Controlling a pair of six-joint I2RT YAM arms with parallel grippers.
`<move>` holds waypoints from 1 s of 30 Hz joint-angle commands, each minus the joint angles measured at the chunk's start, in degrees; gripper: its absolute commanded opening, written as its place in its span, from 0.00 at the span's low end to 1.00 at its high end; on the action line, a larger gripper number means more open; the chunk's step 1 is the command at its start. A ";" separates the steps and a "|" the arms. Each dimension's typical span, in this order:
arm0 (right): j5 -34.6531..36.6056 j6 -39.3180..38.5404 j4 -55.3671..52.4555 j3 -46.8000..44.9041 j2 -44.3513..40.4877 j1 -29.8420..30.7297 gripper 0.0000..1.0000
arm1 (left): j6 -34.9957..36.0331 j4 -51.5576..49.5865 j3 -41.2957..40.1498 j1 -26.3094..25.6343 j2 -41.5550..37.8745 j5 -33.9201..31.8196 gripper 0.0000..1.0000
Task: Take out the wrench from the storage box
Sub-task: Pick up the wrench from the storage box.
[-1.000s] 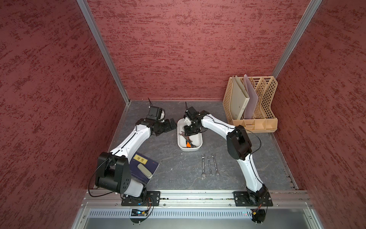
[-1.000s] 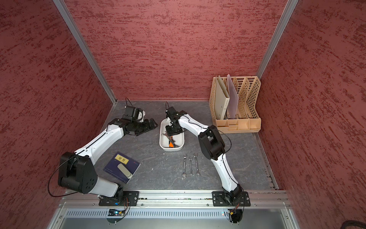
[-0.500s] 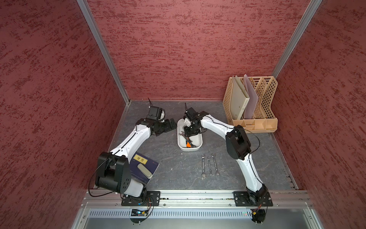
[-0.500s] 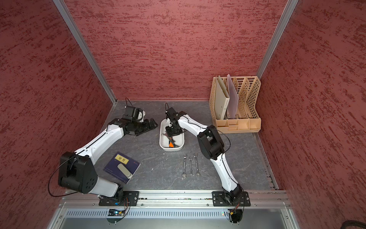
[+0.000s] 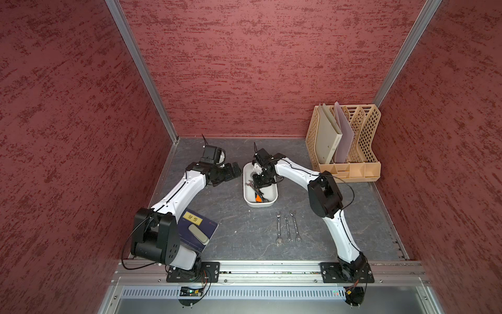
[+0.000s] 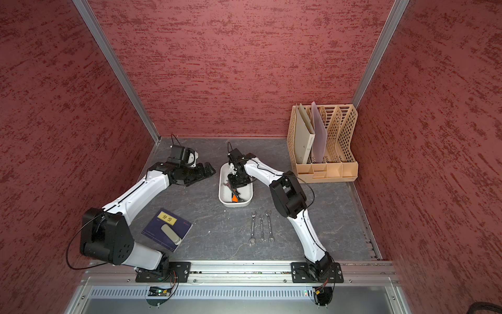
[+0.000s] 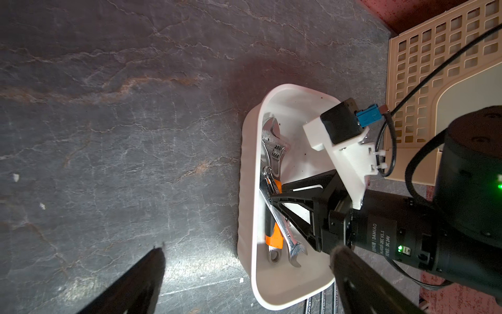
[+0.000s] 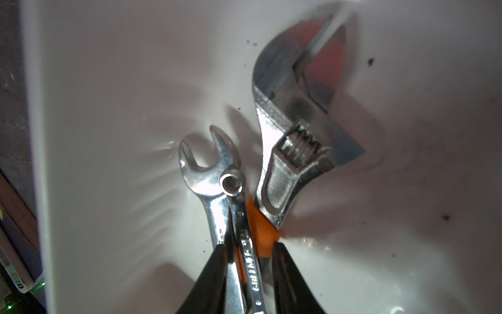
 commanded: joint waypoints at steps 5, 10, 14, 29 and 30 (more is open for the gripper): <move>-0.80 0.08 0.56 -0.33 2.79 -0.93 0.24 | 0.76 0.29 1.75 0.75 0.57 -0.17 1.00; -0.89 0.52 1.24 -1.59 2.81 -1.37 0.19 | 0.88 0.11 1.86 1.03 0.34 -0.34 1.00; -0.80 1.01 1.80 -2.71 2.44 -1.66 0.15 | 0.93 0.02 1.86 1.12 0.21 -0.43 1.00; -0.13 3.81 3.89 -4.18 0.00 -1.99 0.03 | 0.97 0.18 1.42 1.39 -0.70 -0.43 1.00; 0.08 3.99 4.01 -4.29 -0.24 -1.99 0.03 | 0.98 0.19 1.34 1.39 -0.83 -0.35 1.00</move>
